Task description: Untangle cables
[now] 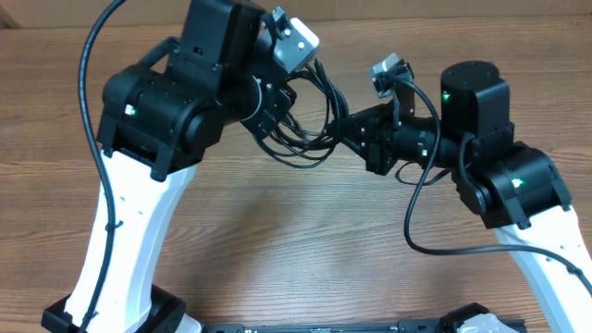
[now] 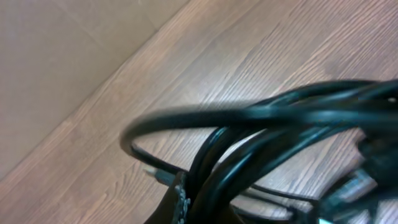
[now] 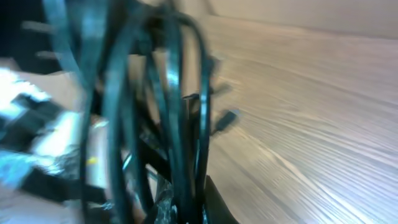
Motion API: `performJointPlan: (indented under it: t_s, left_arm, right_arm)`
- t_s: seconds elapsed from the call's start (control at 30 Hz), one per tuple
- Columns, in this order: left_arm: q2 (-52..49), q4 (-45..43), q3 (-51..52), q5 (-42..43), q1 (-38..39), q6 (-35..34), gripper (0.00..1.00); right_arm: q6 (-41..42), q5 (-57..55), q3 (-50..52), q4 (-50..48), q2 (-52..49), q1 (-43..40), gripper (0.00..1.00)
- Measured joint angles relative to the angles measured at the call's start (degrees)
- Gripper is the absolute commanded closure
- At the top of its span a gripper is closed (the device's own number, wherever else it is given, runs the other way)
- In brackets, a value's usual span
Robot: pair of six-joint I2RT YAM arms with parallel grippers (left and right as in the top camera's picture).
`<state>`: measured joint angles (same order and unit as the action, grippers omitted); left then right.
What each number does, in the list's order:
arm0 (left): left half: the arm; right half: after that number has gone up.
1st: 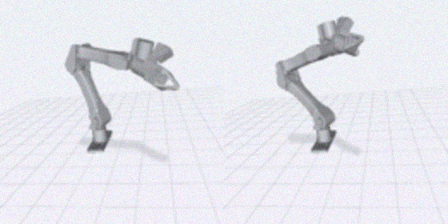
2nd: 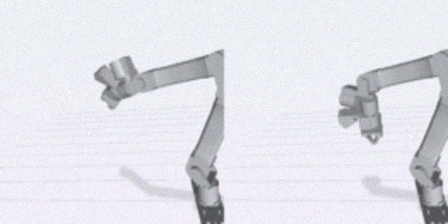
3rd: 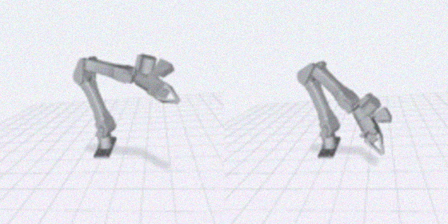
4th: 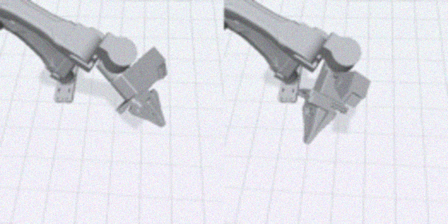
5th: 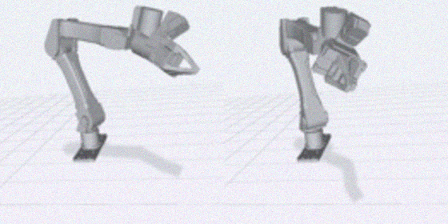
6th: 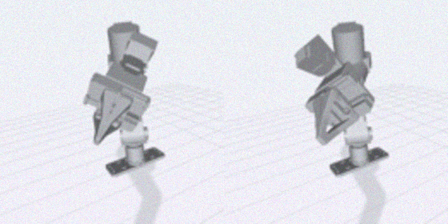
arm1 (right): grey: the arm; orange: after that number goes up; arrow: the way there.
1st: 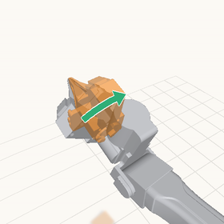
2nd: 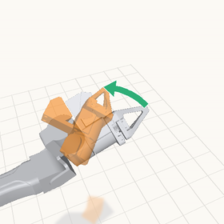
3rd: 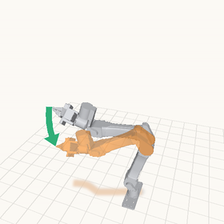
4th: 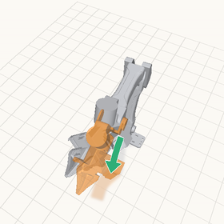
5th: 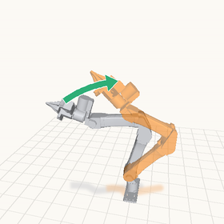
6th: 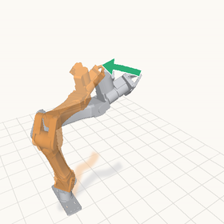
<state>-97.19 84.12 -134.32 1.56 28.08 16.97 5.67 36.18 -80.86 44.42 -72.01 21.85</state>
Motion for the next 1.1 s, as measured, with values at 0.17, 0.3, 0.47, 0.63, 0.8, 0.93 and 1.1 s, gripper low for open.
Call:
performJointPlan:
  t_s: [0.17, 0.3, 0.47, 0.63, 0.8, 0.93, 1.1]
  left_arm:
    - [0.7, -1.1, 0.7, -1.2, 0.5, -1.2, 0.96]
    - [3.0, -1.0, 1.1, -1.4, 0.6, -2.1, 0.96]
    - [7.7, -1.4, 1.2, -8.3, -0.5, -2.8, 0.96]
    - [14.1, -1.4, 0.3, -12.9, -1.2, -3.4, 0.96]
    - [14.3, -1.4, -0.3, -11.5, -1.2, -4.0, 0.96]
    - [10.1, -1.4, -0.3, -11.5, -1.2, -4.7, 0.96]
    - [5.0, -2.9, -0.1, -15.7, -1.2, -12.3, 0.96]
  right_arm:
    - [-1.5, -5.7, -0.8, 1.2, -2.3, -0.1, 0.96]
    - [-2.1, -7.1, -1.7, 0.8, -3.9, -0.9, 0.96]
    - [-2.7, -13.8, -1.6, 4.2, -5.6, -7.2, 0.72]
    - [-2.4, -19.1, -0.9, 5.0, -8.8, -13.0, 0.23]
    - [-3.2, -11.5, -0.8, 5.7, -9.2, -14.7, 0.21]
    - [-4.8, 3.5, -0.8, 3.3, -9.2, -14.2, 0.37]
    - [-5.4, 17.0, -0.8, 0.2, -8.7, -14.2, 0.38]
